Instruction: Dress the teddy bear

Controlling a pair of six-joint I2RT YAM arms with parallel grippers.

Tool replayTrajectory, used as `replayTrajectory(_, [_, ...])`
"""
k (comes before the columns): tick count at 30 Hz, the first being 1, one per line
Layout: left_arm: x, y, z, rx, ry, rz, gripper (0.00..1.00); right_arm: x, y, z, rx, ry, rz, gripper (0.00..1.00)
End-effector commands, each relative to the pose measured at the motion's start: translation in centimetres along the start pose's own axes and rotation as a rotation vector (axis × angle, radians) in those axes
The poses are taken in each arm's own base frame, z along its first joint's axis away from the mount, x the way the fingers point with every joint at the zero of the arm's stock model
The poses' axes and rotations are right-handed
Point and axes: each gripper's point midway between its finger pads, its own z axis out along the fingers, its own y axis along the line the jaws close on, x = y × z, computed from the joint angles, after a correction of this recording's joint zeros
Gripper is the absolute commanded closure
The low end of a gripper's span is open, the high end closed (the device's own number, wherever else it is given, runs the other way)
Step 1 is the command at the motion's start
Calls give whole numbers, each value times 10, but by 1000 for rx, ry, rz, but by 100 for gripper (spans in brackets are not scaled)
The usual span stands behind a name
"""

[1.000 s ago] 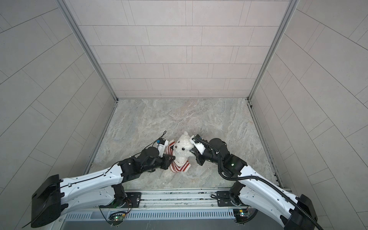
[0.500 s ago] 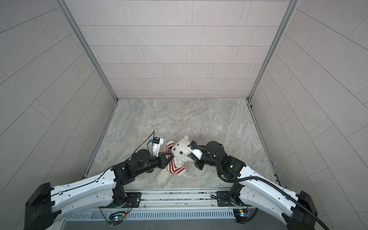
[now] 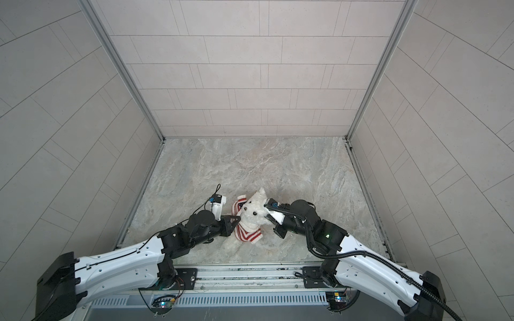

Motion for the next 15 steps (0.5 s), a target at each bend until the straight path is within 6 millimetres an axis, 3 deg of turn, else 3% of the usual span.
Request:
replayTrajectory(1, [-13, -7, -14, -5, -37, 51, 68, -13, 3, -5, -9, -59, -38, 100])
replayTrajectory(8, [-17, 9, -36, -46, -49, 95, 60, -14, -9, -2, 47, -61, 36, 100])
replayTrajectory(15, [-7, 11, -31, 22, 0, 63, 59, -7, -9, 7, 31, -36, 68, 100])
